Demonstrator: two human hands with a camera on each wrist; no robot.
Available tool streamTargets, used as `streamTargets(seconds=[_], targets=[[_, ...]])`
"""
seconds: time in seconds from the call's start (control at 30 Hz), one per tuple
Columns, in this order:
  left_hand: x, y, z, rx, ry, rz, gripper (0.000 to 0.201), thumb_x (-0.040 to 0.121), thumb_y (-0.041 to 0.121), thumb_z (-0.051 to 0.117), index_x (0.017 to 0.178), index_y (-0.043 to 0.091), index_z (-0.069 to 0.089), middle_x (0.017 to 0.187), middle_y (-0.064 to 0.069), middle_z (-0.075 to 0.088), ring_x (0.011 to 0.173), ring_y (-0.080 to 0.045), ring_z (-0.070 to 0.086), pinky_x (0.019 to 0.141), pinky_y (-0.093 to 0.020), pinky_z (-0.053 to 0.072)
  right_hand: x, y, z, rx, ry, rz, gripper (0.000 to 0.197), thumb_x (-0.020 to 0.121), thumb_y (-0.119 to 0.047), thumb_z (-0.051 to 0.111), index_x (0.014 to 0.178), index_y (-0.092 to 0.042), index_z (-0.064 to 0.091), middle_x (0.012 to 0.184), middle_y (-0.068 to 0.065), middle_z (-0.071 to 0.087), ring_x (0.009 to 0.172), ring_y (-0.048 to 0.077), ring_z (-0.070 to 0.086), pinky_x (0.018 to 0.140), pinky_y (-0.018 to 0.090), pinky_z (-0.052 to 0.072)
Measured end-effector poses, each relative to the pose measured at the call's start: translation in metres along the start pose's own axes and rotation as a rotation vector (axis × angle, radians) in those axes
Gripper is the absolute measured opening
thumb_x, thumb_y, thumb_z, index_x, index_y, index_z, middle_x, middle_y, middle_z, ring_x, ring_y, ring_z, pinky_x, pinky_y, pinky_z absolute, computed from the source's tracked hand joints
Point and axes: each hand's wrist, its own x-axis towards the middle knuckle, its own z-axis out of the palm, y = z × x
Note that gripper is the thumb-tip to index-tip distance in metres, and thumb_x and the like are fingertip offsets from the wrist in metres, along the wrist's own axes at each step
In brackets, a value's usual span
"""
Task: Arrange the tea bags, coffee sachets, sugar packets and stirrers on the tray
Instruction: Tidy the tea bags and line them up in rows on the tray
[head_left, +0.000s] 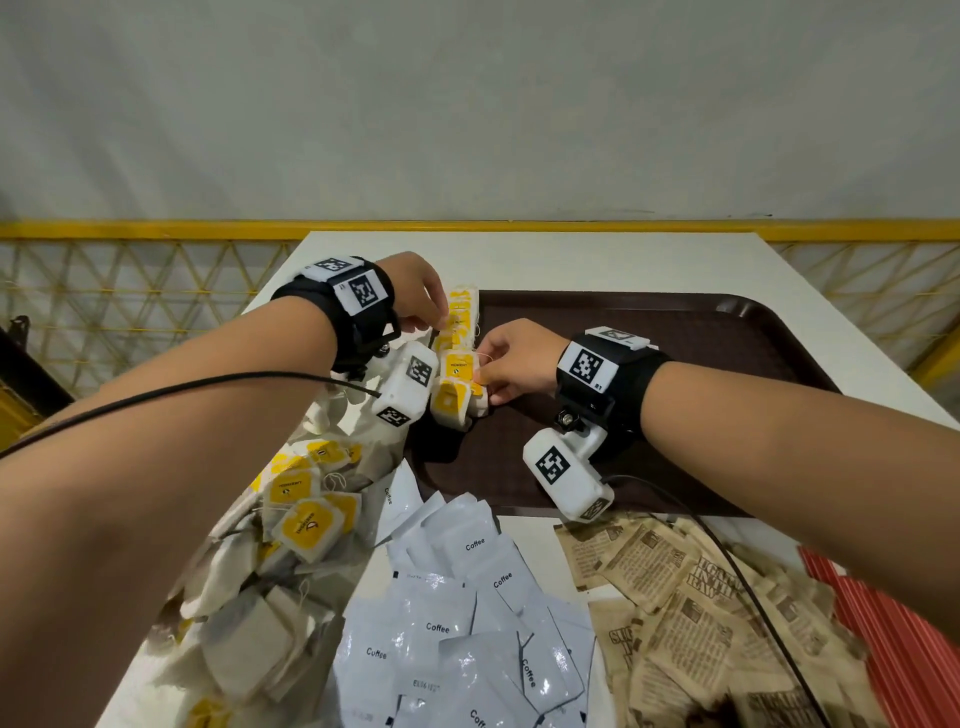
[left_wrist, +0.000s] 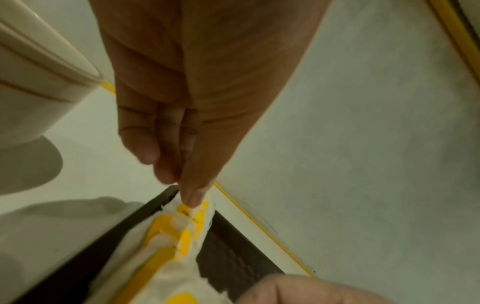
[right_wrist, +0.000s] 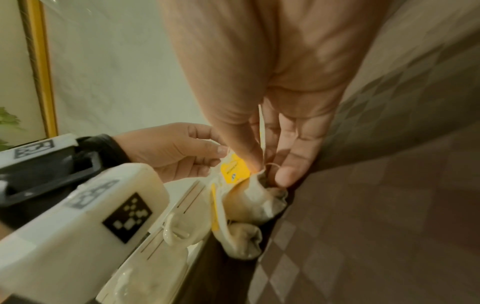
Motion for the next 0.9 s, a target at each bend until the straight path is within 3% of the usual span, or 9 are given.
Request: streamTargets(seconds=[0.1, 0.17, 0.23, 0.3, 0.47, 0.63, 0.7, 0.8, 0.9], targets=[[-0.007, -0.002, 0.002, 0.011, -0.099, -0.011, 0.007, 0.082, 0.009, 0.071, 0.089, 0.008, 0.071, 0.074, -0.005, 0.066, 0.06, -0.008, 0.06, 0.05, -0.013, 0.052, -0.001, -0.001, 0.001, -0.01, 0.01, -0.008, 0.016, 0.085, 0.009, 0.06, 0.075, -0.003, 0.058, 0.073, 0.011, 0.054, 0.062, 0.018, 0.058, 0.058, 0.022, 0.056], [-0.009, -0.001, 0.005, 0.05, -0.132, 0.002, 0.012, 0.083, 0.007, 0.069, 0.095, 0.007, 0.072, 0.081, -0.008, 0.069, 0.062, -0.009, 0.061, 0.05, -0.013, 0.052, -0.003, -0.002, 0.003, -0.023, 0.03, -0.025, 0.005, 0.083, 0.01, 0.061, 0.086, 0.007, 0.063, 0.076, 0.014, 0.054, 0.062, 0.017, 0.058, 0.058, 0.02, 0.056], [-0.011, 0.001, 0.008, 0.096, -0.137, 0.009, 0.015, 0.085, 0.007, 0.066, 0.099, 0.009, 0.071, 0.091, -0.013, 0.07, 0.07, -0.014, 0.063, 0.056, -0.017, 0.053, -0.004, -0.002, 0.004, -0.055, 0.057, -0.052, 0.016, 0.082, 0.011, 0.062, 0.098, 0.013, 0.064, 0.08, 0.015, 0.055, 0.062, 0.016, 0.058, 0.058, 0.019, 0.056], [-0.011, 0.003, 0.009, 0.146, -0.147, -0.005, 0.019, 0.085, 0.009, 0.066, 0.103, 0.01, 0.072, 0.096, -0.013, 0.071, 0.074, -0.016, 0.063, 0.065, -0.022, 0.054, -0.006, -0.003, 0.004, -0.087, 0.073, -0.079, 0.018, 0.081, 0.01, 0.063, 0.099, 0.011, 0.065, 0.079, 0.016, 0.058, 0.06, 0.015, 0.058, 0.058, 0.019, 0.055], [-0.014, 0.006, 0.011, 0.242, -0.152, -0.067, 0.025, 0.084, 0.018, 0.071, 0.107, 0.009, 0.07, 0.077, 0.001, 0.061, 0.069, -0.011, 0.056, 0.063, -0.021, 0.048, -0.006, -0.004, 0.004, -0.112, 0.095, -0.099, 0.023, 0.081, 0.009, 0.064, 0.104, 0.005, 0.067, 0.084, 0.014, 0.061, 0.059, 0.012, 0.058, 0.06, 0.021, 0.055], [-0.012, 0.002, 0.011, 0.247, -0.17, -0.133, 0.026, 0.082, 0.021, 0.073, 0.103, 0.007, 0.07, 0.086, -0.008, 0.064, 0.077, -0.02, 0.057, 0.087, -0.039, 0.054, -0.005, -0.002, 0.003, -0.131, 0.094, -0.104, 0.024, 0.081, 0.007, 0.067, 0.104, 0.006, 0.068, 0.092, 0.015, 0.065, 0.069, 0.016, 0.062, 0.072, 0.028, 0.058], [-0.012, 0.002, 0.01, 0.215, -0.174, -0.138, 0.024, 0.083, 0.019, 0.071, 0.103, 0.006, 0.07, 0.096, -0.01, 0.065, 0.083, -0.021, 0.058, 0.09, -0.043, 0.053, -0.005, -0.002, 0.003, -0.153, 0.095, -0.109, 0.024, 0.081, 0.006, 0.068, 0.104, 0.006, 0.068, 0.091, 0.014, 0.065, 0.069, 0.015, 0.062, 0.071, 0.026, 0.058], [-0.013, 0.003, 0.01, 0.189, -0.173, -0.137, 0.025, 0.086, 0.018, 0.067, 0.106, 0.004, 0.068, 0.106, -0.012, 0.067, 0.088, -0.021, 0.059, 0.09, -0.039, 0.053, -0.005, -0.002, 0.003, -0.168, 0.092, -0.117, 0.023, 0.081, 0.006, 0.068, 0.104, 0.005, 0.069, 0.091, 0.013, 0.066, 0.07, 0.016, 0.062, 0.07, 0.026, 0.058], [-0.014, 0.005, 0.012, 0.215, -0.141, -0.13, 0.029, 0.088, 0.017, 0.065, 0.112, 0.001, 0.065, 0.107, -0.011, 0.065, 0.09, -0.019, 0.058, 0.075, -0.028, 0.051, -0.005, -0.002, 0.003, -0.173, 0.086, -0.118, 0.02, 0.081, 0.005, 0.067, 0.1, 0.005, 0.07, 0.093, 0.017, 0.067, 0.077, 0.02, 0.064, 0.081, 0.036, 0.058]])
